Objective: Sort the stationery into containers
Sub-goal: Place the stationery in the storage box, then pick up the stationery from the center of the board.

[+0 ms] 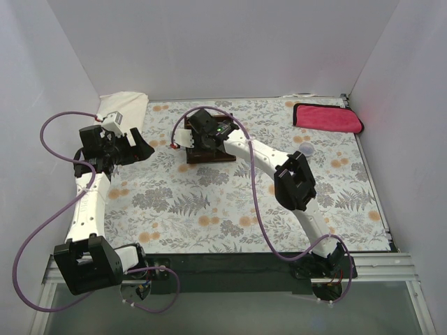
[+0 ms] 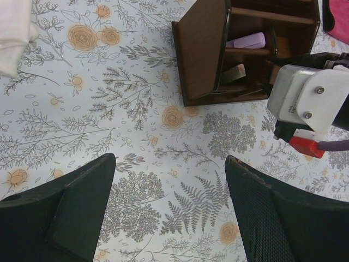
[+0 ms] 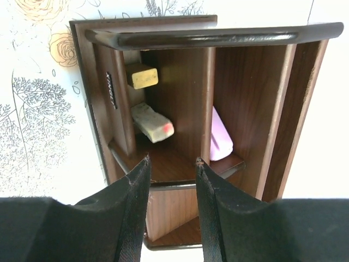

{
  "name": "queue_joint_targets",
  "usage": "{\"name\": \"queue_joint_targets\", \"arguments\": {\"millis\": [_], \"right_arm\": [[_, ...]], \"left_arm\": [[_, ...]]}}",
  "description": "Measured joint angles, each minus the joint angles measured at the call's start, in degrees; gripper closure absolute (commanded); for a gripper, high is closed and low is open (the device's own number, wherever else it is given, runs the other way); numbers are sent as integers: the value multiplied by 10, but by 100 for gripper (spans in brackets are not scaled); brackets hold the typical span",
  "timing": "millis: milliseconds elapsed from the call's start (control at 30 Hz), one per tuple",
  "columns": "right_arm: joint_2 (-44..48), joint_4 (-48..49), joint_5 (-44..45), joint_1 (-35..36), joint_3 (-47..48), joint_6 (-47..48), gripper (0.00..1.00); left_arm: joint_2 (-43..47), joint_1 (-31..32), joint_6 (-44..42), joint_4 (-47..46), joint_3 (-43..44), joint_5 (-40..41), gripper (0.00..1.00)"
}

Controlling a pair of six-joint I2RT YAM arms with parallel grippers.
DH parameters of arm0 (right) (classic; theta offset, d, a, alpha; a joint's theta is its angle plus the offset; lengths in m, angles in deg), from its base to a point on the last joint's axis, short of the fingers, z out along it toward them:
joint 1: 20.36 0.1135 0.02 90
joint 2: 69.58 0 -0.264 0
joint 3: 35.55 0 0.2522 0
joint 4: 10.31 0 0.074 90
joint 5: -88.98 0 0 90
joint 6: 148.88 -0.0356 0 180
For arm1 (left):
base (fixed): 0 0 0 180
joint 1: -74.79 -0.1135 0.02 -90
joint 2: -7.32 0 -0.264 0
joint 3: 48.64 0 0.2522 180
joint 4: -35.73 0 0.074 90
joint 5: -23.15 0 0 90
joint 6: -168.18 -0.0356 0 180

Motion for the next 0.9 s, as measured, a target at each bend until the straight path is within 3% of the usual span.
{"name": "queue_joint_targets", "arguments": {"millis": [167, 300, 400, 567, 667, 700, 800, 900], "right_arm": [[5, -7, 13, -2, 2, -25, 57], [29, -17, -2, -35, 20, -107, 58], [67, -16, -47, -105, 24, -189, 58], [132, -26, -147, -315, 5, -301, 64], [152, -49, -185, -410, -47, -323, 49], [153, -63, -193, -426, -62, -331, 34], [145, -98, -215, -445, -91, -351, 2], [142, -117, -224, -445, -103, -366, 2]], "left_arm": [[8, 0, 0, 0, -2, -3, 20], [10, 0, 0, 0, -2, -6, 21], [10, 0, 4, 0, -2, -9, 21], [6, 1, 9, -4, 0, -12, 21], [-4, 6, 8, -4, 3, -12, 21], [-8, 8, 8, -5, 5, -13, 21], [-16, 14, 7, -9, 7, -15, 21], [-20, 17, 6, -11, 7, -17, 21]]}}
